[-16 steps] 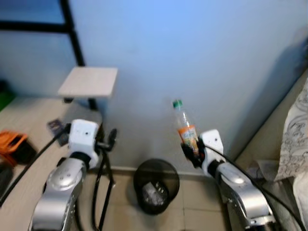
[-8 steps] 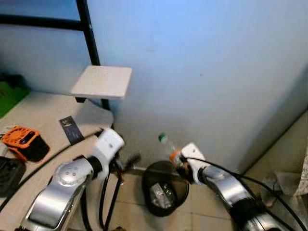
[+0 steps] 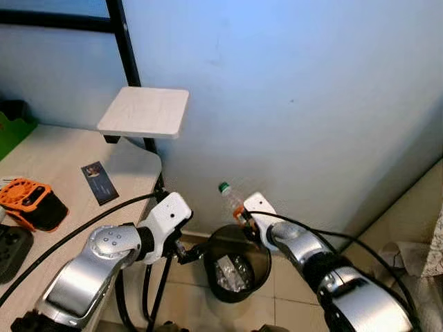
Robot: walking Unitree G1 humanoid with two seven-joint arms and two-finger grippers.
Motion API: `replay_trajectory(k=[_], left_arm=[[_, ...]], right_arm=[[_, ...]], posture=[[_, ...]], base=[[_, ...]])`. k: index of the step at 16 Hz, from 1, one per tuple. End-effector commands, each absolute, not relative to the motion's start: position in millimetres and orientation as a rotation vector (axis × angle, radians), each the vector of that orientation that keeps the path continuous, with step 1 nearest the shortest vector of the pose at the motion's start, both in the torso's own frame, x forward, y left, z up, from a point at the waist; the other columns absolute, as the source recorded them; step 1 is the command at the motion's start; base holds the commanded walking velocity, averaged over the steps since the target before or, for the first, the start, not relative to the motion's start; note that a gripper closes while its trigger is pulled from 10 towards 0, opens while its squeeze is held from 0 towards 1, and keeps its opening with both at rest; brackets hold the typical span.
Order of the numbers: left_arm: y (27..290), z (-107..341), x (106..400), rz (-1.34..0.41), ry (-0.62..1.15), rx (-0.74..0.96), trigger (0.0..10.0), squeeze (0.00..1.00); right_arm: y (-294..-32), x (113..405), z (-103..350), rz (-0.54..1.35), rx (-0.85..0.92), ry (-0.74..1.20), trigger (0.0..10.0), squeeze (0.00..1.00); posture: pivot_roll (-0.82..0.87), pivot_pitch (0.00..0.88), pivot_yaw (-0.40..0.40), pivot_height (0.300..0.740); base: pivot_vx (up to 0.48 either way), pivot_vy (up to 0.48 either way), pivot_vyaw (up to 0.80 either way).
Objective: Clean up the room
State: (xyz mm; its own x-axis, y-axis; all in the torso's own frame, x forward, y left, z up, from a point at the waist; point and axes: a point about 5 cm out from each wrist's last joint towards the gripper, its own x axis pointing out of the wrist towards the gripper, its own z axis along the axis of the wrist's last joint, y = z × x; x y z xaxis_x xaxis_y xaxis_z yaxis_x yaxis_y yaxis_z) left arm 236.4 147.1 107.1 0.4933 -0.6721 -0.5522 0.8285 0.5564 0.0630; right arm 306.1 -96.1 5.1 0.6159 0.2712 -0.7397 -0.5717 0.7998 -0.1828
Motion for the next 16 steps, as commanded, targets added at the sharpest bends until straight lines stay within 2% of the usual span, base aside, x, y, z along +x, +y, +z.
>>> replay_trajectory(k=[1, 4, 5, 6, 7, 16], left_arm=[[144.4, 107.0, 235.7, -0.955, 0.517, 0.338, 10.0, 0.0], [145.0, 106.2, 233.5, -0.963, 0.528, 0.337, 10.0, 0.0], [146.8, 107.1, 232.8, -0.963, 0.533, 0.34, 10.0, 0.0], [148.3, 106.8, 232.6, -0.962, 0.538, 0.342, 10.0, 0.0], [149.3, 105.5, 232.4, -0.964, 0.545, 0.349, 10.0, 0.0], [149.4, 106.3, 233.4, -0.964, 0.549, 0.352, 10.0, 0.0]], right_arm=[[-101.5, 310.8, 7.6, 0.465, -0.468, 0.748, 10.0, 0.0], [-105.3, 314.3, 10.0, 0.442, -0.512, 0.742, 10.0, 0.0], [-107.0, 316.1, 11.4, 0.423, -0.499, 0.74, 10.0, 0.33], [-106.2, 316.1, 11.1, 0.42, -0.484, 0.741, 10.0, 0.55], [-105.5, 315.6, 10.7, 0.419, -0.469, 0.744, 10.0, 1.0], [-101.4, 307.9, 3.1, 0.438, -0.399, 0.761, 10.0, 1.0]], posture=[[-0.02, 0.077, -0.026, 0.74], [-0.02, 0.076, -0.027, 0.74], [-0.02, 0.076, -0.02, 0.74], [-0.02, 0.076, -0.015, 0.74], [-0.02, 0.074, -0.011, 0.74], [-0.03, 0.071, 0.002, 0.74]], base=[[0.0, 0.0, 0.0], [0.0, 0.0, 0.0], [0.0, 0.0, 0.0], [0.0, 0.0, 0.0], [0.0, 0.0, 0.0], [0.0, 0.0, 0.0]])
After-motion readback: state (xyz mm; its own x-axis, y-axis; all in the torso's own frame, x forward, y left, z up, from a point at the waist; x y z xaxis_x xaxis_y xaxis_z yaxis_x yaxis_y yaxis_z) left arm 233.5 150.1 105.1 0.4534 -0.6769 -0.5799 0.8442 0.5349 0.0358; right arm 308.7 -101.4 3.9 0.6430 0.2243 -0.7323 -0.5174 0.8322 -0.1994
